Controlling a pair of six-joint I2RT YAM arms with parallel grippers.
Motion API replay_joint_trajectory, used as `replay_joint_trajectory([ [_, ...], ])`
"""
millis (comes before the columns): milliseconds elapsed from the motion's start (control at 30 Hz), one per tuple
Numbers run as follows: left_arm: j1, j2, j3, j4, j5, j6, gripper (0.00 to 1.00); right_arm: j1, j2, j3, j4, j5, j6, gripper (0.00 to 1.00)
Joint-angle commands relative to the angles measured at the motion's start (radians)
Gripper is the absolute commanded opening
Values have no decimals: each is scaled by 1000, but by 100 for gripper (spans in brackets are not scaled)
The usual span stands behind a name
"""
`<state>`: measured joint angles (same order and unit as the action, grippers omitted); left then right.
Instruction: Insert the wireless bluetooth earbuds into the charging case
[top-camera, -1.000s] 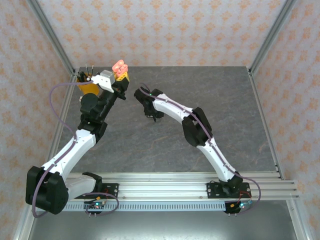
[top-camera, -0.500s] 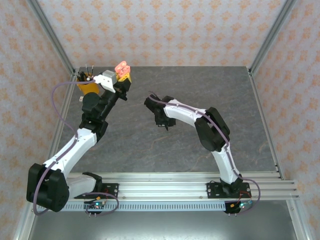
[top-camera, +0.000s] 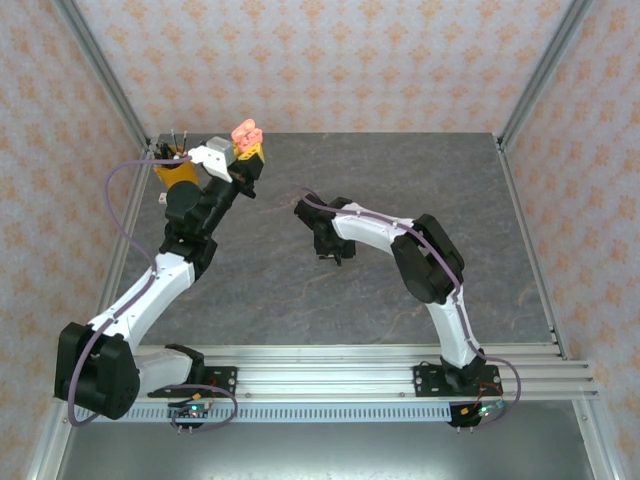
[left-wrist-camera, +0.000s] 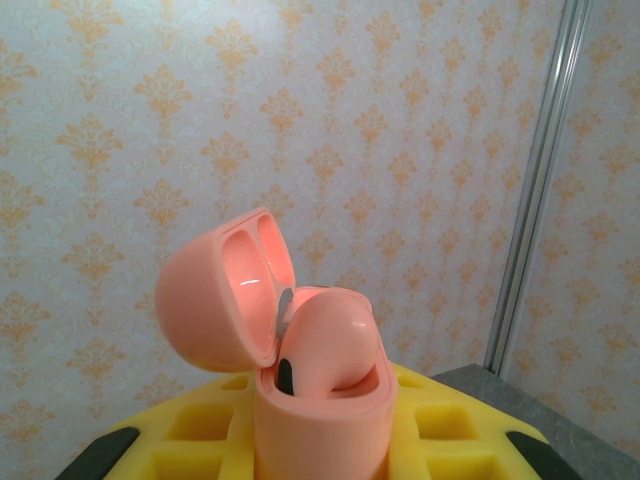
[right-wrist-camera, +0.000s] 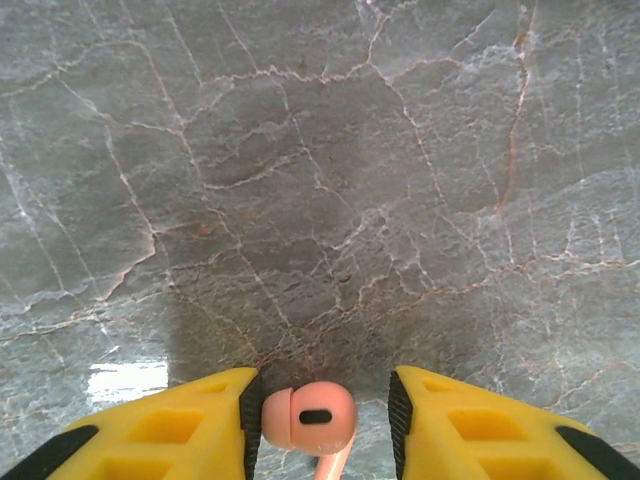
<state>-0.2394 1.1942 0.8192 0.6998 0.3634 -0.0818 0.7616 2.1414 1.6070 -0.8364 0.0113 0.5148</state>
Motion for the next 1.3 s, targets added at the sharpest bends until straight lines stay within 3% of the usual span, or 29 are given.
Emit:
replay_joint_trajectory([
  [0, 7, 0, 34, 24, 22, -9, 0, -11, -21, -15, -23, -14, 0, 40],
  [533, 5, -1, 34, 20, 22, -9, 0, -26, 31, 87, -124, -86, 0, 40],
  [1267, -2, 8, 35, 21, 20, -10, 0, -56, 56, 71, -104, -105, -12, 39],
])
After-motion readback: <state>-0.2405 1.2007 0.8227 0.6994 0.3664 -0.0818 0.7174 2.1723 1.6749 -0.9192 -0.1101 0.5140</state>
